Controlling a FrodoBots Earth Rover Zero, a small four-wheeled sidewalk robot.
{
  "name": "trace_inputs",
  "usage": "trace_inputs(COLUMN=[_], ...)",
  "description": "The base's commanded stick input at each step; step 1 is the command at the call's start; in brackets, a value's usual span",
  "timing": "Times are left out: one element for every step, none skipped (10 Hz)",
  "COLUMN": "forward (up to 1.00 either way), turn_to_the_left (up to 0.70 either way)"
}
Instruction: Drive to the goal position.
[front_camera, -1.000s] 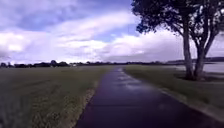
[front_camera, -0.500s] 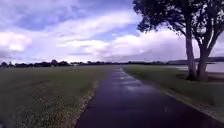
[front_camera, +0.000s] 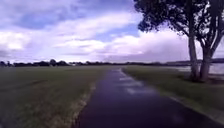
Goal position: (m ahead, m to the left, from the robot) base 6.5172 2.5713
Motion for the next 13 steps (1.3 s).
trace_inputs(forward=[0.7,0.7,0.7,0.7,0.7,0.7,0.7,0.7,0.7,0.7,0.7,0.7,0.7], turn_to_the_left=[0.0,0.0,0.0,0.0,0.0,0.0,0.0,0.0,0.0,0.0,0.0,0.0,0.0])
